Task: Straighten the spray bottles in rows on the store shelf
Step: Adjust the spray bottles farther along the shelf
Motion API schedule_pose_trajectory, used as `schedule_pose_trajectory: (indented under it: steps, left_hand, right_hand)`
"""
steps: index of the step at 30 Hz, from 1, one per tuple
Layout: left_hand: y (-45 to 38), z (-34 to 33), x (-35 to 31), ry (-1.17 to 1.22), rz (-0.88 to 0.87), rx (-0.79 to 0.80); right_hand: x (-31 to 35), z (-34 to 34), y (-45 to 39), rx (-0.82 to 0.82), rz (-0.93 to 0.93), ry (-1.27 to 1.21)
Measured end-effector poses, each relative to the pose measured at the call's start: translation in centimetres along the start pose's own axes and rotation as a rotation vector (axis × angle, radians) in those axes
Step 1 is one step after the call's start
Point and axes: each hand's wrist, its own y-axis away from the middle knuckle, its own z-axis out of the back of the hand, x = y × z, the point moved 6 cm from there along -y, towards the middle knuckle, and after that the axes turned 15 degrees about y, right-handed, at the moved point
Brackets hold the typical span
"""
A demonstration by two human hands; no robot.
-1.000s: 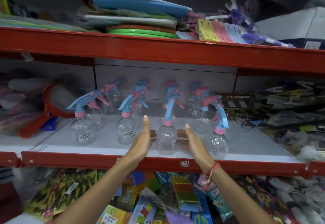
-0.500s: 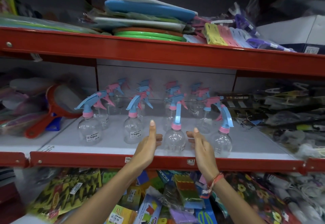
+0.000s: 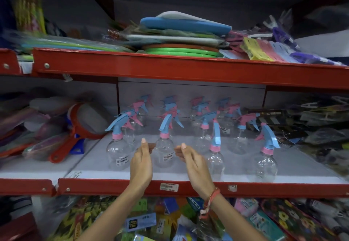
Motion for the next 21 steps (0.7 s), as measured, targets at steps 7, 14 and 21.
schedule_pose_trajectory:
  steps: [7, 14, 21]
  left_hand:
    - [-1.9, -0.5, 1.5, -0.023, 0.209, 0.166]
    - [-1.2, -0.2, 0.7, -0.044, 0.232, 0.261]
    - [1.0, 1.4, -0.5, -0.064, 0.232, 0.298]
  right_hand:
    - [-1.3, -1.6, -2.4, -0.047, -0.183, 0.128]
    - [-1.5, -3.2, -2.2, 0.049, -0.265, 0.070]
    - [-0.9, -2.4, 0.4, 0.054, -0.255, 0.012]
